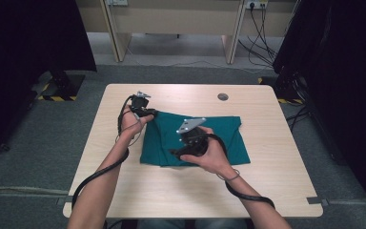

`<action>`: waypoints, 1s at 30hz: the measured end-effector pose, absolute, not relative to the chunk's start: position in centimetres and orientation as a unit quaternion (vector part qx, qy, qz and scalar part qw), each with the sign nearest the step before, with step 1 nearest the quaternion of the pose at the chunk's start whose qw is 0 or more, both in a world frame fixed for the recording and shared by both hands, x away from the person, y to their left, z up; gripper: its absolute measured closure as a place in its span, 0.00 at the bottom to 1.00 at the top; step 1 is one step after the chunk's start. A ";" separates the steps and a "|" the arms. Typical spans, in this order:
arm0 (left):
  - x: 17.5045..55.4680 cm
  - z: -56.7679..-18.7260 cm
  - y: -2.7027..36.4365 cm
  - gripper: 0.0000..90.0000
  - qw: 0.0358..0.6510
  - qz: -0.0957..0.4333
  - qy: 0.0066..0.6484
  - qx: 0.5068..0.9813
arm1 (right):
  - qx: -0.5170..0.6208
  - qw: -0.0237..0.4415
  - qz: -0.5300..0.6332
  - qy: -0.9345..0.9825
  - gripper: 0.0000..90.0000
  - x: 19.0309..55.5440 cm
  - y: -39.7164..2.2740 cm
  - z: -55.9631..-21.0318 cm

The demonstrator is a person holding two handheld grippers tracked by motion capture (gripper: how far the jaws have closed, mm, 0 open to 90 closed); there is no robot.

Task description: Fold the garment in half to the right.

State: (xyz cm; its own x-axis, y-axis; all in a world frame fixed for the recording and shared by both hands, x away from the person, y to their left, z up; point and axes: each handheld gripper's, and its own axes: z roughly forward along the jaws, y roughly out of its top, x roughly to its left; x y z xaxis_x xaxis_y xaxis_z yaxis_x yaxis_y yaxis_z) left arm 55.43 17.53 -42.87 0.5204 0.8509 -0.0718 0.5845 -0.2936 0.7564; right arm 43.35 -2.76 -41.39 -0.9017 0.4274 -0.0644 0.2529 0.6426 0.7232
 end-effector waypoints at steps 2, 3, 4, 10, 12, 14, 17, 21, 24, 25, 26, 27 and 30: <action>55.4 -42.9 17.5 0.86 0.380 0.175 0.457 0.785 | 0.170 0.109 0.370 0.907 0.28 43.4 -0.9 -42.0; 55.3 -42.9 17.6 0.86 0.379 0.177 0.456 0.785 | 0.170 0.109 0.370 0.907 0.31 43.4 -0.9 -42.0; 55.3 -42.9 17.6 0.86 0.379 0.177 0.456 0.785 | 0.170 0.109 0.370 0.907 0.31 43.4 -0.9 -42.0; 55.3 -42.9 17.7 0.86 0.380 0.177 0.457 0.784 | 0.128 0.086 0.349 0.924 0.41 43.3 3.3 -43.7; 55.3 -43.0 17.8 0.86 0.378 0.176 0.458 0.785 | 0.128 0.086 0.349 0.924 0.46 43.3 3.3 -43.7; 55.3 -43.1 17.9 0.86 0.378 0.175 0.458 0.785 | 0.123 0.077 0.345 0.927 0.51 43.2 4.1 -44.3; 55.3 -43.1 18.0 0.86 0.378 0.175 0.459 0.785 | 0.110 0.072 0.337 0.932 0.53 43.1 4.7 -45.0; 55.3 -43.1 18.0 0.86 0.377 0.175 0.458 0.786 | 0.105 0.067 0.327 0.937 0.58 43.2 5.6 -45.8; 55.2 -43.1 18.0 0.86 0.376 0.175 0.458 0.786 | 0.107 0.066 0.326 0.937 0.60 43.4 5.8 -46.1; 55.2 -43.1 18.0 0.86 0.376 0.175 0.458 0.786 | 0.107 0.066 0.326 0.937 0.60 43.4 5.8 -46.1; 55.2 -43.1 18.0 0.86 0.375 0.175 0.458 0.787 | 0.106 0.066 0.325 0.937 0.63 43.5 5.9 -46.4; 55.2 -43.2 18.0 0.86 0.375 0.176 0.457 0.787 | 0.105 0.067 0.323 0.938 0.64 43.5 5.9 -46.5; 55.2 -43.2 18.0 0.86 0.375 0.177 0.457 0.787 | 0.105 0.068 0.324 0.938 0.68 43.5 5.9 -46.7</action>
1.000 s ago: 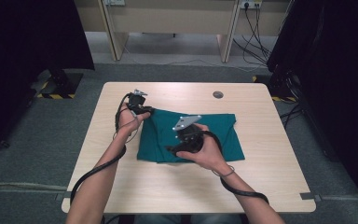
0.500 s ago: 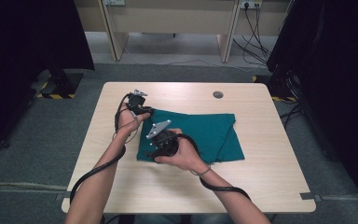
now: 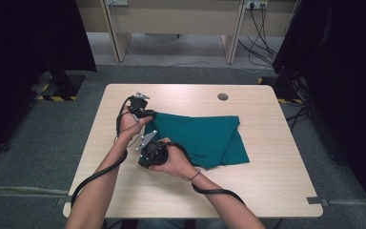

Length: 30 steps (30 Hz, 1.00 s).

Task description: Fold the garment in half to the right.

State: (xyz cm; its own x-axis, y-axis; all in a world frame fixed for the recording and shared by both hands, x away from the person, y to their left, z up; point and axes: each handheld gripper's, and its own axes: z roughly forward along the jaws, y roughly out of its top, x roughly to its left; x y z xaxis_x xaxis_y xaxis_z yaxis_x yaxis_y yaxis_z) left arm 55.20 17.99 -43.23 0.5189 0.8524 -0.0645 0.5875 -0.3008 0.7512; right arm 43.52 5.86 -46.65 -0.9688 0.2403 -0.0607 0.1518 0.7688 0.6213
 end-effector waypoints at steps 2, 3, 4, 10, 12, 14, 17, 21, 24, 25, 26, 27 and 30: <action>55.2 -43.3 18.0 0.86 0.373 0.176 0.457 0.788 | 0.103 0.066 0.325 0.938 0.73 43.6 5.8 -46.7; 55.2 -43.3 18.0 0.86 0.373 0.177 0.457 0.788 | 0.103 0.065 0.326 0.937 0.76 43.6 5.8 -46.7; 55.2 -43.3 18.0 0.86 0.372 0.177 0.457 0.788 | 0.103 0.065 0.327 0.937 0.79 43.6 5.8 -46.7; 55.2 -43.5 18.0 0.86 0.369 0.177 0.459 0.789 | 0.116 0.067 0.332 0.934 0.92 43.9 5.6 -46.8; 55.2 -43.4 18.0 0.86 0.366 0.177 0.459 0.790 | 0.118 0.068 0.331 0.934 0.93 43.8 5.7 -46.7; 55.2 -43.3 18.1 0.86 0.364 0.178 0.459 0.791 | 0.119 0.066 0.334 0.933 0.93 43.7 5.7 -46.5; 55.2 -42.9 18.2 0.86 0.363 0.178 0.461 0.790 | 0.122 0.063 0.350 0.927 0.93 43.7 5.5 -45.7; 55.1 -42.4 18.2 0.86 0.358 0.183 0.460 0.792 | 0.125 0.055 0.375 0.917 0.93 43.7 5.0 -44.4; 55.4 -42.1 18.3 0.86 0.359 0.187 0.450 0.796 | 0.123 0.055 0.391 0.911 0.93 43.7 4.7 -43.4; 55.4 -41.9 18.3 0.86 0.356 0.186 0.450 0.798 | 0.126 0.053 0.394 0.909 0.93 43.7 4.5 -43.1; 55.2 -41.8 18.3 0.86 0.352 0.183 0.461 0.794 | 0.126 0.053 0.400 0.906 0.93 43.7 4.4 -42.8; 55.2 -41.6 18.3 0.86 0.349 0.184 0.460 0.795 | 0.128 0.051 0.404 0.904 0.93 43.7 4.3 -42.6; 55.2 -41.3 18.2 0.86 0.346 0.187 0.459 0.797 | 0.130 0.047 0.415 0.899 0.93 43.7 4.0 -42.0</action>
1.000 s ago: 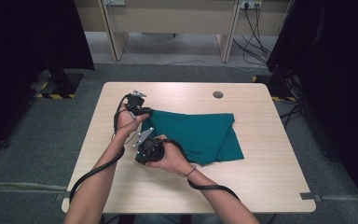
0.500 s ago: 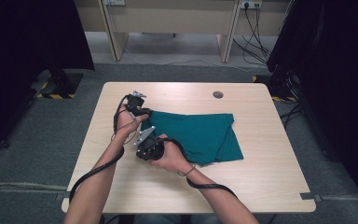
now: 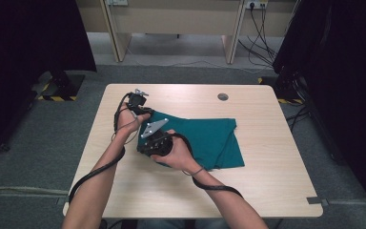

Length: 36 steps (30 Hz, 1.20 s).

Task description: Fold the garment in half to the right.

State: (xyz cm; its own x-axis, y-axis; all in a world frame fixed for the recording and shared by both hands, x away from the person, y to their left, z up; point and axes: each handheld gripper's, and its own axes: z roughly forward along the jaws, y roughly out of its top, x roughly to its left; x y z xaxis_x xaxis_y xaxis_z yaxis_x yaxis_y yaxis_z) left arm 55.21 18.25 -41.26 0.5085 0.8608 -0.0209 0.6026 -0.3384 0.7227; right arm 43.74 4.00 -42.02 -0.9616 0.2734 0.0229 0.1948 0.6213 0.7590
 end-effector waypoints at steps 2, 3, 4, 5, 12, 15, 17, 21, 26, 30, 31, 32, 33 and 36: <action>55.2 -41.1 18.2 0.86 0.343 0.188 0.459 0.798 | 0.132 0.047 0.421 0.896 0.93 43.7 3.9 -41.7; 55.2 -41.0 18.2 0.86 0.343 0.189 0.458 0.798 | 0.132 0.046 0.424 0.895 0.93 43.7 3.9 -41.6; 55.2 -40.9 18.2 0.86 0.343 0.189 0.459 0.798 | 0.133 0.047 0.425 0.894 0.94 43.7 3.8 -41.5; 55.2 -40.8 18.2 0.86 0.342 0.189 0.459 0.798 | 0.134 0.046 0.426 0.893 0.94 43.7 3.7 -41.4; 55.1 -40.0 18.4 0.86 0.342 0.191 0.459 0.798 | 0.137 0.042 0.440 0.886 0.94 43.7 3.3 -40.4; 55.1 -39.7 18.6 0.86 0.340 0.193 0.460 0.797 | 0.138 0.042 0.446 0.883 0.94 43.8 3.2 -39.9; 55.1 -39.5 18.7 0.86 0.339 0.195 0.461 0.797 | 0.139 0.041 0.449 0.882 0.94 43.8 3.1 -39.6; 55.1 -39.2 18.8 0.86 0.338 0.195 0.460 0.797 | 0.142 0.040 0.454 0.879 0.94 43.9 3.0 -39.3; 55.0 -38.9 19.0 0.86 0.338 0.196 0.462 0.796 | 0.142 0.041 0.458 0.877 0.94 43.9 3.0 -39.0; 55.0 -38.7 19.1 0.86 0.338 0.199 0.463 0.795 | 0.142 0.044 0.459 0.876 0.94 43.9 3.1 -38.6; 55.0 -38.6 19.2 0.86 0.338 0.200 0.463 0.795 | 0.142 0.045 0.461 0.875 0.94 43.9 3.2 -38.5; 55.0 -38.5 19.2 0.86 0.338 0.200 0.463 0.794 | 0.143 0.044 0.462 0.874 0.94 43.9 3.2 -38.4; 54.9 -38.4 19.2 0.86 0.338 0.201 0.463 0.794 | 0.142 0.045 0.462 0.874 0.94 43.9 3.2 -38.2; 55.0 -38.1 19.4 0.86 0.338 0.202 0.463 0.794 | 0.141 0.047 0.461 0.875 0.94 44.0 3.4 -38.0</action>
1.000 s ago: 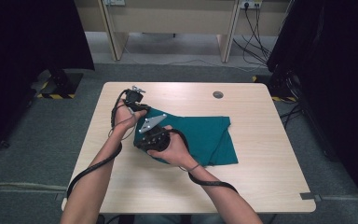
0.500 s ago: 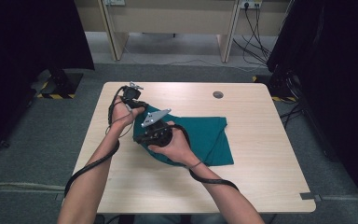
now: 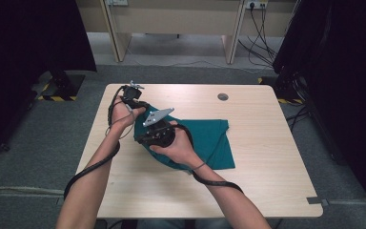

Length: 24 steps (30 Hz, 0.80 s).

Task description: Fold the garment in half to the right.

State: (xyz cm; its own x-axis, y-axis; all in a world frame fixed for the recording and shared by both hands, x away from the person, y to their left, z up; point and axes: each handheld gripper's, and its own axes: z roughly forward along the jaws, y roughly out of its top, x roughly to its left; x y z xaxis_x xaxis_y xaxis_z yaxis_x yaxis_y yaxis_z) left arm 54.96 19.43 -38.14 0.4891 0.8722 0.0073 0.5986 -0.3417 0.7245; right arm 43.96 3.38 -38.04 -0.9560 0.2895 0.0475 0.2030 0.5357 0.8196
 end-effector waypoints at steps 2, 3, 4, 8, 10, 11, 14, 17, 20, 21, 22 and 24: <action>55.0 -38.0 19.6 0.86 0.337 0.203 0.464 0.794 | 0.142 0.046 0.461 0.875 0.94 44.0 3.4 -38.0; 55.0 -38.0 19.6 0.86 0.337 0.203 0.464 0.793 | 0.142 0.047 0.462 0.874 0.94 44.0 3.5 -37.9; 55.0 -37.9 19.7 0.86 0.337 0.204 0.464 0.793 | 0.142 0.047 0.462 0.874 0.94 44.0 3.5 -37.9; 54.9 -37.6 20.0 0.86 0.337 0.206 0.466 0.792 | 0.141 0.047 0.465 0.873 0.94 44.0 3.6 -37.7; 54.9 -37.4 20.1 0.86 0.338 0.208 0.465 0.791 | 0.141 0.047 0.465 0.873 0.94 44.0 3.7 -37.5; 54.8 -37.3 20.1 0.86 0.337 0.209 0.465 0.791 | 0.142 0.047 0.466 0.872 0.94 44.0 3.8 -37.5; 54.8 -37.1 20.3 0.86 0.336 0.211 0.465 0.791 | 0.142 0.047 0.467 0.872 0.94 44.0 4.0 -37.4; 54.7 -36.9 20.4 0.86 0.337 0.213 0.466 0.790 | 0.142 0.047 0.469 0.871 0.94 44.0 4.1 -37.2; 54.7 -36.8 20.5 0.86 0.336 0.213 0.466 0.790 | 0.143 0.048 0.469 0.871 0.94 44.0 4.1 -37.1; 54.7 -36.8 20.5 0.86 0.336 0.213 0.466 0.790 | 0.142 0.049 0.468 0.871 0.94 44.0 4.2 -37.1; 54.7 -36.7 20.5 0.86 0.336 0.213 0.466 0.791 | 0.142 0.049 0.469 0.870 0.94 44.0 4.2 -37.0; 54.7 -36.6 20.5 0.86 0.336 0.215 0.466 0.790 | 0.143 0.050 0.469 0.870 0.94 44.0 4.2 -36.9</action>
State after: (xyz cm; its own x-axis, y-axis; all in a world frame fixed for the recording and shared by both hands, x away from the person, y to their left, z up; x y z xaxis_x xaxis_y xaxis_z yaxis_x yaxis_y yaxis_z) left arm 54.73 20.53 -36.61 0.4745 0.8798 0.0268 0.5918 -0.3414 0.7302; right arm 44.04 4.19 -36.95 -0.9544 0.2949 0.0472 0.2013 0.5186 0.8310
